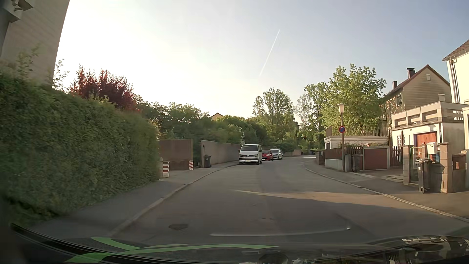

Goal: Follow the waypoints while adhering to traffic rules and regulations

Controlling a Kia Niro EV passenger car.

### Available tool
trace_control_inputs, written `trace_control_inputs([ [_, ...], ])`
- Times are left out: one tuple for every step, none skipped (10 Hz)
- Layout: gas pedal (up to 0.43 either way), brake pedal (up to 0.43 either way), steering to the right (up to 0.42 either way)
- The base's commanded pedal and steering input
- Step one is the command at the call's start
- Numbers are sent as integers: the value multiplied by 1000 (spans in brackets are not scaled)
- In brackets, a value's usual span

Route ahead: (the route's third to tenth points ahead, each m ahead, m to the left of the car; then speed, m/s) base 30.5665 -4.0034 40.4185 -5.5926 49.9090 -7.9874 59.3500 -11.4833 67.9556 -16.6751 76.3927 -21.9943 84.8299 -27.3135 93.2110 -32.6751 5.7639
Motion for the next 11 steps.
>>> trace_control_inputs([
  [87,0,56],
  [87,0,48],
  [87,0,44],
  [87,0,41],
  [87,0,39],
  [98,0,38],
  [98,0,38],
  [118,0,38],
  [138,0,38],
  [138,0,38],
  [138,0,38],
])
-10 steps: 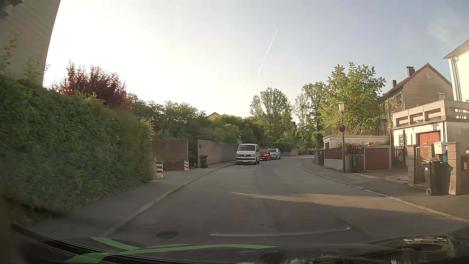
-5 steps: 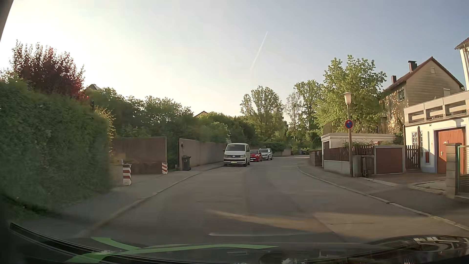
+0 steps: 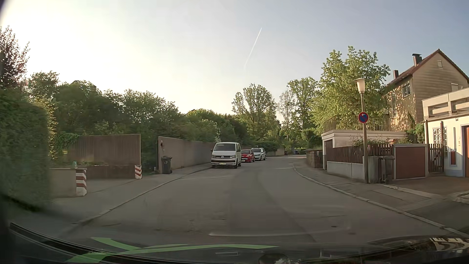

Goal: Follow the waypoints while adhering to traffic rules and regulations

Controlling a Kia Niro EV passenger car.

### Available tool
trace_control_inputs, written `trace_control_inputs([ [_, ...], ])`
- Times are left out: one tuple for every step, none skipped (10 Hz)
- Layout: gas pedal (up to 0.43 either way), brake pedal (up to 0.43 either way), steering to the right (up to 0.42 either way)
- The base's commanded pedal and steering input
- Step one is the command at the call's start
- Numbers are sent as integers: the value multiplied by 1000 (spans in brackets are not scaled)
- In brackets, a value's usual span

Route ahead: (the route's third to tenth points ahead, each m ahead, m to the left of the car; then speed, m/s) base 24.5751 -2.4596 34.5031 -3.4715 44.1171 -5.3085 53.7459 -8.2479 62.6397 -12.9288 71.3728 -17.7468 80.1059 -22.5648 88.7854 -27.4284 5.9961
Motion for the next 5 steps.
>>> trace_control_inputs([
  [138,0,38],
  [138,0,38],
  [138,0,38],
  [138,0,38],
  [138,0,37],
])
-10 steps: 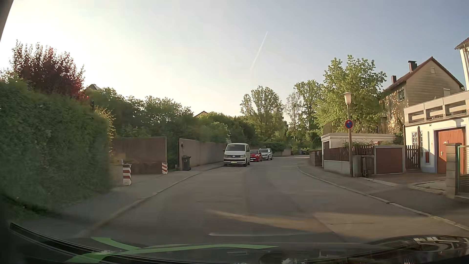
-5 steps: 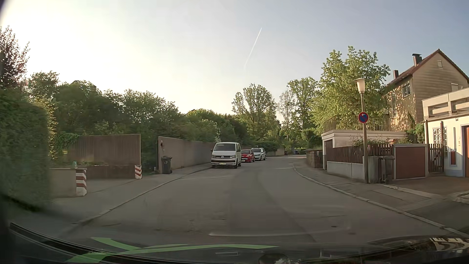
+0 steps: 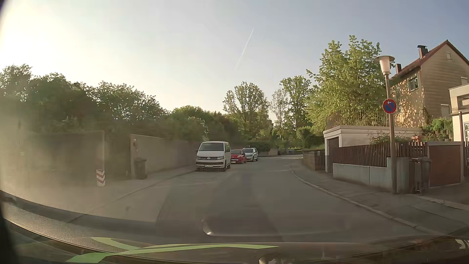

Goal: Follow the waypoints while adhering to traffic rules and regulations

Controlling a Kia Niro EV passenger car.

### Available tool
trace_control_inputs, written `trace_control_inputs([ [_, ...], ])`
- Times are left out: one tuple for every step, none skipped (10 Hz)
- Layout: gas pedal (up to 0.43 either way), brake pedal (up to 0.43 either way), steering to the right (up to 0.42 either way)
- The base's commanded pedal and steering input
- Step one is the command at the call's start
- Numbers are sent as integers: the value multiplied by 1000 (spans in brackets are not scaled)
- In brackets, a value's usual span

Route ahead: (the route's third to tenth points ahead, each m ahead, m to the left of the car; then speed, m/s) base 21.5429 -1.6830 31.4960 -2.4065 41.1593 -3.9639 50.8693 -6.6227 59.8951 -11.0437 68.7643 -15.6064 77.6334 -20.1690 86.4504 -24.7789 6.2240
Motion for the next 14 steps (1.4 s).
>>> trace_control_inputs([
  [138,0,37],
  [138,0,36],
  [138,0,34],
  [130,0,31],
  [118,0,28],
  [118,0,25],
  [118,0,22],
  [118,0,18],
  [118,0,15],
  [118,0,10],
  [118,0,5],
  [118,0,2],
  [118,0,1],
  [118,0,1],
])
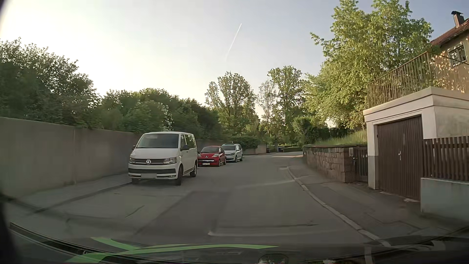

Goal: Follow the waypoints while adhering to traffic rules and regulations

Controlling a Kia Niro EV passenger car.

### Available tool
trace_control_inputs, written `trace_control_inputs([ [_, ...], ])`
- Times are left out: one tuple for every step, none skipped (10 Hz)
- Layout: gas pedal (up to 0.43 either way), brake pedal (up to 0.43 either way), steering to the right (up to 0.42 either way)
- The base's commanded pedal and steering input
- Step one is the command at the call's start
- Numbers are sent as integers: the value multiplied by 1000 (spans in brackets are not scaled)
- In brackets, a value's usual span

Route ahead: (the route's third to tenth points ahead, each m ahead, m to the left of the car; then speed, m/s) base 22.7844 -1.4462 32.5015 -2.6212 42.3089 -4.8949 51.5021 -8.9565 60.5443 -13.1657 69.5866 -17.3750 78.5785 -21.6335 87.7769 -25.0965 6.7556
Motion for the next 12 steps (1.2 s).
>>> trace_control_inputs([
  [118,0,1],
  [118,0,1],
  [118,0,1],
  [118,0,2],
  [118,0,2],
  [118,0,3],
  [118,0,4],
  [118,0,8],
  [118,0,10],
  [118,0,12],
  [118,0,13],
  [118,0,16],
])
